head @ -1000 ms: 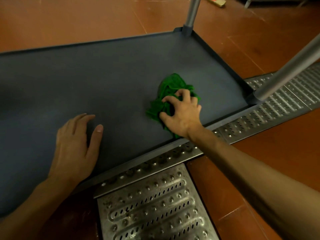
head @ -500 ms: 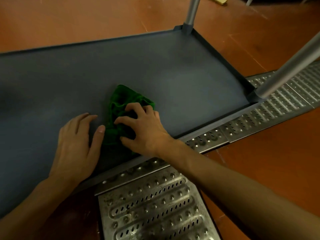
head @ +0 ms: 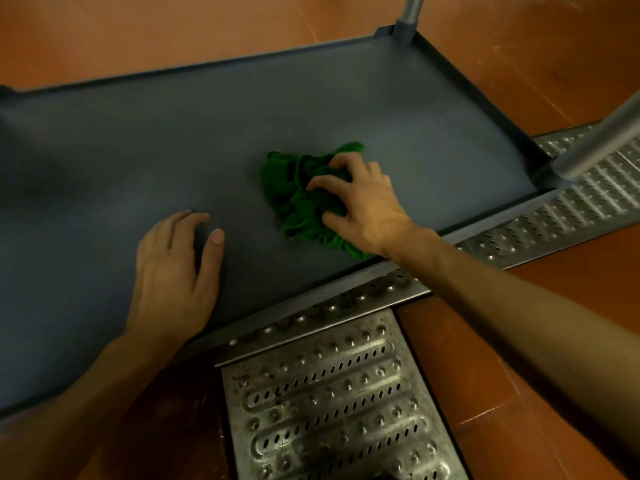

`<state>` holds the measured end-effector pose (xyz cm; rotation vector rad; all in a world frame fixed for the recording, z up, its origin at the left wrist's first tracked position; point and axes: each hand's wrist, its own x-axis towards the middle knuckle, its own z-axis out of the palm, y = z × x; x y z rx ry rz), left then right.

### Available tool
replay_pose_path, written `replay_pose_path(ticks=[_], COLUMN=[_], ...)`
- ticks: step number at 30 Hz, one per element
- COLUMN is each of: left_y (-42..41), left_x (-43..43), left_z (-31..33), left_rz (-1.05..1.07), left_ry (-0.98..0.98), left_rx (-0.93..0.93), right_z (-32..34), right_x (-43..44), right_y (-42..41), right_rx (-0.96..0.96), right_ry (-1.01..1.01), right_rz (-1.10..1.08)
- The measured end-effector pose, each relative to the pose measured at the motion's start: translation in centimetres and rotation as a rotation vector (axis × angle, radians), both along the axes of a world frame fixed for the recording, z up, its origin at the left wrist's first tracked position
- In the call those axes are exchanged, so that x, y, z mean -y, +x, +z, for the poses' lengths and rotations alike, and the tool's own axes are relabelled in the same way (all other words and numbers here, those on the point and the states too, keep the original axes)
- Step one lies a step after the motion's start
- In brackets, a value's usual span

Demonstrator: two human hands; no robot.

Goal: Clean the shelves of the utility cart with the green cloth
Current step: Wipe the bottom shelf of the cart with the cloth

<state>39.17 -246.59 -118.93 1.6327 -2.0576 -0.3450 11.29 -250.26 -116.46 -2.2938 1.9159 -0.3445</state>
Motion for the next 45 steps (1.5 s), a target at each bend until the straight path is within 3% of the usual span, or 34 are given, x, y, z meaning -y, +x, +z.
replay_pose_path(ticks=[8, 13, 19, 29, 37, 42, 45], left_y=[-0.1, -0.1, -0.4, -0.8, -1.0, -1.4, -1.2], left_x=[-0.3, -0.3, 0.1, -0.1, -0.4, -0.9, -1.0], left_z=[0.2, 0.1, -0.2, -0.3, -0.1, 0.5, 0.8], left_rz=[0.012, 0.015, -0.019, -0.053, -0.046, -0.072, 0.041], left_ry=[0.02, 0.026, 0.025, 0.021, 0.026, 0.055, 0.086], left_rx=[-0.027, -0.026, -0.014, 0.011, 0.01, -0.083, -0.244], right_z=[0.3, -0.2, 0.2, 0.5, 0.8, 1.5, 2.1], right_x=[1.2, 1.5, 1.0, -0.6, -3.1, -4.0, -3.8], right_y=[-5.7, -8.2, -6.6, -2.4, 3.8, 7.9, 9.4], right_rx=[-0.025, 0.103, 0.157, 0.155, 0.241, 0.359, 0.495], right_ry=[-0.018, -0.024, 0.025, 0.111, 0.179, 0.23, 0.211], right_rz=[-0.271, -0.529, -0.529, -0.411, -0.184, 0.118, 0.22])
